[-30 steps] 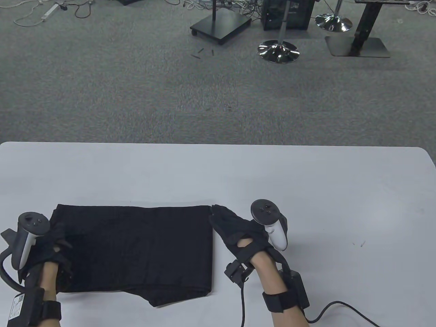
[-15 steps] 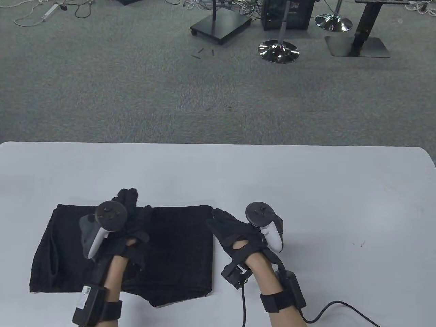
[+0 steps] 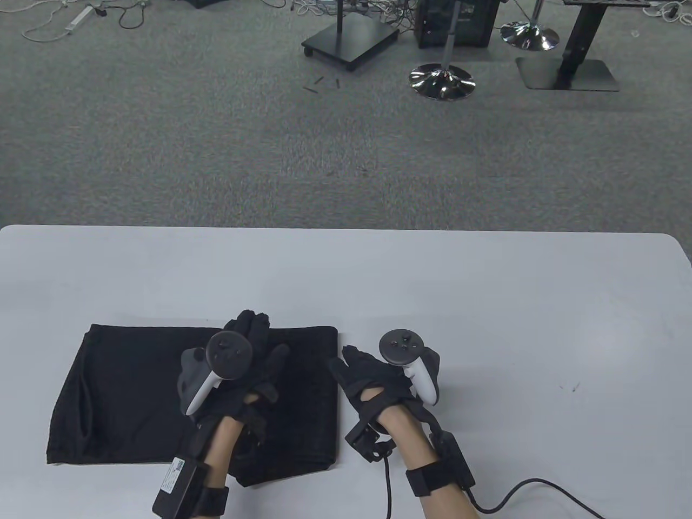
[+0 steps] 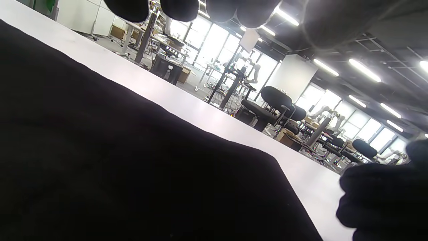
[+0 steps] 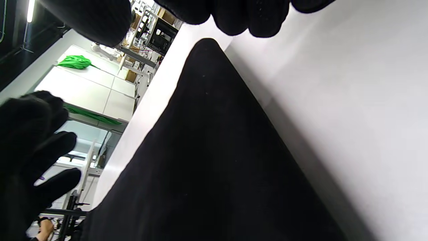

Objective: Fold trousers

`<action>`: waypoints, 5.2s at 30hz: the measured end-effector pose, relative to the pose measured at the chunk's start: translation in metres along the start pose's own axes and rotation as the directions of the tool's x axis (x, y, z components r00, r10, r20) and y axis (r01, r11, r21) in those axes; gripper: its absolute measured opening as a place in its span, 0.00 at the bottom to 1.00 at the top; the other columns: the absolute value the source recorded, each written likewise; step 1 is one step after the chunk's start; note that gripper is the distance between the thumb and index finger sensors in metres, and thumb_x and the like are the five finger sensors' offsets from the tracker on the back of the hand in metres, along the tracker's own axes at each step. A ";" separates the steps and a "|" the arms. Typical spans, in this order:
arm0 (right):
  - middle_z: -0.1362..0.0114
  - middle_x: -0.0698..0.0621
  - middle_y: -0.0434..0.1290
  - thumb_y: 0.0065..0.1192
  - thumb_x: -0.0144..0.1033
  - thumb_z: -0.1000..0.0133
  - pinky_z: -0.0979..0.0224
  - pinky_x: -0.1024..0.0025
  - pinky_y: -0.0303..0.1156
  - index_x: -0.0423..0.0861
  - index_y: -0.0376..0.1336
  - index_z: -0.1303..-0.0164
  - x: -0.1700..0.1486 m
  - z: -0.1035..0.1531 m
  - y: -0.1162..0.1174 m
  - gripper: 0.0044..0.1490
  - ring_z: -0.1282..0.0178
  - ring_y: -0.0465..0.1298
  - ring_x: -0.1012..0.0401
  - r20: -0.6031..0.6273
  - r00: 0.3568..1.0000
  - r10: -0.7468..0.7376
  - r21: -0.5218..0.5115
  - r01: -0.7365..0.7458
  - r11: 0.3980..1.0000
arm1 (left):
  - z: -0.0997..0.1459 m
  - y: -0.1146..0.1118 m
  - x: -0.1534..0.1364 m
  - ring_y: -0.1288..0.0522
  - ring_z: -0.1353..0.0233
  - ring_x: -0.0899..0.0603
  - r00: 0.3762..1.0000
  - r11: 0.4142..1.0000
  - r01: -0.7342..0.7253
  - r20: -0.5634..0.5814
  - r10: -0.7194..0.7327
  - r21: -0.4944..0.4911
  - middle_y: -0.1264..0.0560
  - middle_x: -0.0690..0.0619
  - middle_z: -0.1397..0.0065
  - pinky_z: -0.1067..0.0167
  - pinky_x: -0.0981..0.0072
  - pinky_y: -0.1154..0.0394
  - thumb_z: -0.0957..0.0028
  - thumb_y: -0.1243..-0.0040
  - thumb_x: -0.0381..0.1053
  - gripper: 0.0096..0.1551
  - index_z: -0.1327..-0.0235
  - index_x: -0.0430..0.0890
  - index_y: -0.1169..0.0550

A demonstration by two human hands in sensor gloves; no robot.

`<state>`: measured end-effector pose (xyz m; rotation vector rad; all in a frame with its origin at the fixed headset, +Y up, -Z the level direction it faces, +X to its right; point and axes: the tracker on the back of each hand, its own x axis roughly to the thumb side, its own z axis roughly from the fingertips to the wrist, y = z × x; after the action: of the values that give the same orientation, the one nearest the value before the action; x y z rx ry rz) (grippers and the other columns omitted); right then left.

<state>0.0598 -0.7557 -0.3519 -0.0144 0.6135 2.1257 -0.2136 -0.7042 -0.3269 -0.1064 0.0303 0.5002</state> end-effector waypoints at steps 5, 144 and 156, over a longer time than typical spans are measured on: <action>0.19 0.44 0.57 0.53 0.61 0.42 0.24 0.41 0.59 0.50 0.49 0.22 0.001 -0.004 0.019 0.43 0.23 0.62 0.43 -0.043 0.988 0.150 -0.013 -0.151 0.988 | 0.003 0.010 -0.001 0.52 0.08 0.40 1.000 0.999 -0.009 0.013 0.008 0.032 0.53 0.61 0.10 0.17 0.35 0.46 0.41 0.48 0.73 0.46 0.12 0.60 0.47; 0.16 0.64 0.23 0.54 0.53 0.40 0.16 0.38 0.32 0.76 0.32 0.27 -0.102 -0.016 -0.140 0.44 0.12 0.29 0.52 -0.542 0.607 0.581 -0.032 -0.705 0.708 | 0.001 -0.011 -0.007 0.51 0.08 0.39 0.997 0.972 0.073 0.044 -0.064 -0.225 0.52 0.59 0.10 0.18 0.33 0.46 0.44 0.44 0.74 0.49 0.13 0.59 0.46; 0.13 0.58 0.32 0.53 0.60 0.43 0.17 0.38 0.38 0.64 0.34 0.23 -0.083 -0.003 -0.142 0.46 0.12 0.34 0.49 -0.543 0.618 0.568 -0.165 -0.742 0.650 | 0.001 -0.014 -0.003 0.51 0.08 0.39 0.996 0.970 0.083 0.062 -0.070 -0.227 0.52 0.60 0.10 0.17 0.34 0.47 0.44 0.45 0.74 0.49 0.13 0.60 0.46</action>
<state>0.2179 -0.7530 -0.3951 -0.6032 0.4940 3.0097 -0.2090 -0.7178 -0.3244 -0.3194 -0.0845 0.4276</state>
